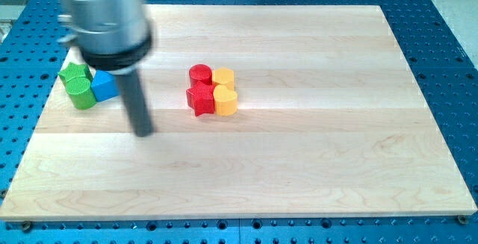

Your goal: Move the green star to the top right of the blue triangle

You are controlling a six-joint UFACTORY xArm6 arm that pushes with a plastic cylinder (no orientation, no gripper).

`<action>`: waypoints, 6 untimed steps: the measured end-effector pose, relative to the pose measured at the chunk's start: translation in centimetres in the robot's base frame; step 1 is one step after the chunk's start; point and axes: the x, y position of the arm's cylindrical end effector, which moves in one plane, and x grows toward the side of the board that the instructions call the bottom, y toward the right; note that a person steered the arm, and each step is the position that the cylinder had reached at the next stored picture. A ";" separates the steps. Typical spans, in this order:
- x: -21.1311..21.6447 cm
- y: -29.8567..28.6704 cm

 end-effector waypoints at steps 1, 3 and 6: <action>0.0 -8.7; -3.8 -5.8; -11.1 -10.9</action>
